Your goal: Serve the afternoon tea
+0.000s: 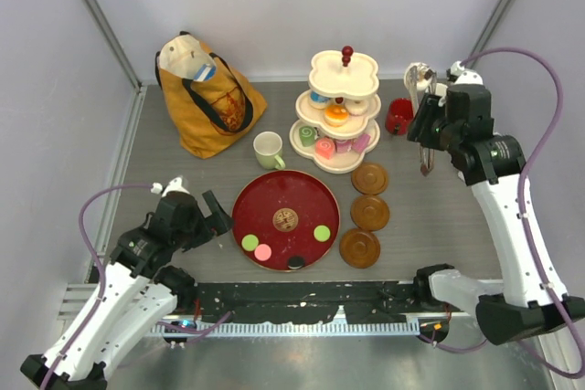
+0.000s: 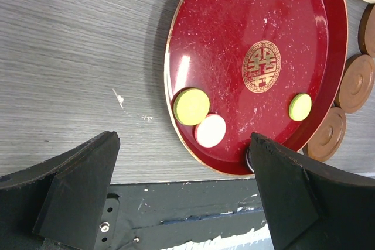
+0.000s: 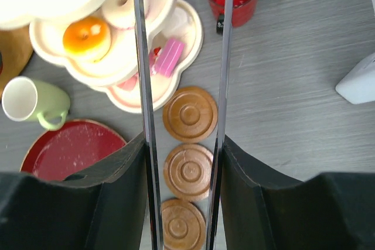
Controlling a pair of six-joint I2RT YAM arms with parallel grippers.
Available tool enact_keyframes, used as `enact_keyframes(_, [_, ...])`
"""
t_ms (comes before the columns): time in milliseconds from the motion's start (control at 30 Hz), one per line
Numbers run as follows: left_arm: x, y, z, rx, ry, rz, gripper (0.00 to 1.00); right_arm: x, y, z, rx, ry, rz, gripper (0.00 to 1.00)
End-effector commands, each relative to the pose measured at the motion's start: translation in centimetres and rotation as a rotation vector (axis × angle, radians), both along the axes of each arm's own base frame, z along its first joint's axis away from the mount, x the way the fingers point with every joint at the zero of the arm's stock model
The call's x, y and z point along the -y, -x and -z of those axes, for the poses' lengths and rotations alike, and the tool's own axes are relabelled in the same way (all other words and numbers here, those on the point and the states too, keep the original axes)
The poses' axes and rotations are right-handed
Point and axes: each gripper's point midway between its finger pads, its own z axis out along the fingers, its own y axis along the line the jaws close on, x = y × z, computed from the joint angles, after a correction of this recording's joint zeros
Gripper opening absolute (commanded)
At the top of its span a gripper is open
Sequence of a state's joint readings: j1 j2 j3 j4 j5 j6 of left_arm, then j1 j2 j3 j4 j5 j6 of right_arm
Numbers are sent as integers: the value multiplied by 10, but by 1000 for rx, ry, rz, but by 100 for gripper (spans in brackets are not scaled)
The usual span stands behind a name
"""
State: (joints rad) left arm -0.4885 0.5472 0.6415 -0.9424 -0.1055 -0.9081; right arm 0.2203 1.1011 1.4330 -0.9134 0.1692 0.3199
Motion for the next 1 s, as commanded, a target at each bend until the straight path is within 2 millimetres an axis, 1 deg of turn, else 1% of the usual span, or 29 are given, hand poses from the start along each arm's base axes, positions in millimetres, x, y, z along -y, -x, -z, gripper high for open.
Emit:
enact_keyframes(0, [0, -12, -16, 64, 3, -9, 100, 4, -38, -3, 35, -79, -48, 41])
enact_keyframes(33, [1, -13, -17, 67, 3, -8, 100, 7, -45, -10, 52, -95, -61, 41])
enact_keyframes(67, [1, -14, -17, 67, 2, -5, 100, 8, -55, 0, 19, -103, -64, 41])
enact_keyframes(100, [1, -15, -19, 72, 2, -6, 100, 9, -60, -8, 35, -105, -84, 41])
enact_keyframes(133, [1, -15, -19, 70, 0, -7, 100, 6, -70, 1, 5, -106, -110, 41])
enact_keyframes(167, [1, -16, -20, 72, -2, -4, 100, 7, -77, -5, 21, -90, -127, 41])
enact_keyframes(200, [1, -17, -21, 76, -4, -5, 100, 5, -85, 2, -3, -94, -142, 41])
enact_keyframes(233, [1, -17, -22, 80, -4, -5, 100, 3, -93, 4, -13, -88, -165, 41])
enact_keyframes(267, [1, -18, -21, 81, -7, -6, 100, -2, -97, 3, -13, -100, -195, 41])
enact_keyframes(367, [0, -19, -22, 90, -9, -11, 100, -8, -115, 6, -31, -98, -241, 41])
enact_keyframes(433, [-1, -19, -23, 93, -11, -11, 100, -7, -125, 14, -69, -95, -243, 41])
enact_keyframes(467, [-1, -20, -24, 96, -13, -14, 100, -7, -127, 16, -78, -90, -244, 41])
enact_keyframes(500, [-2, -19, -24, 96, -16, -16, 100, -6, -131, 23, -100, -88, -241, 41])
enact_keyframes(600, [-4, -17, -25, 89, -22, -21, 100, -5, -140, 34, -129, -69, -252, 41])
enact_keyframes(633, [-4, -18, -26, 92, -22, -25, 100, -5, -146, 37, -139, -68, -254, 41])
enact_keyframes(667, [-5, -17, -27, 97, -21, -29, 100, 8, -149, 38, -149, -66, -228, 41])
enact_keyframes(700, [-5, -17, -28, 97, -22, -30, 100, 10, -156, 40, -155, -64, -224, 41])
enact_keyframes(733, [-6, -17, -29, 102, -21, -32, 100, 10, -157, 41, -165, -71, -215, 41])
enact_keyframes(767, [-6, -17, -29, 103, -21, -33, 100, 11, -163, 42, -170, -72, -211, 41])
enact_keyframes(800, [-7, -17, -30, 106, -22, -36, 100, 11, -164, 43, -179, -73, -210, 41])
enact_keyframes(833, [-8, -17, -30, 106, -24, -37, 100, 10, -169, 45, -183, -81, -216, 41])
enact_keyframes(967, [-10, -18, -31, 109, -33, -45, 99, -1, -174, 53, -197, -97, -301, 41])
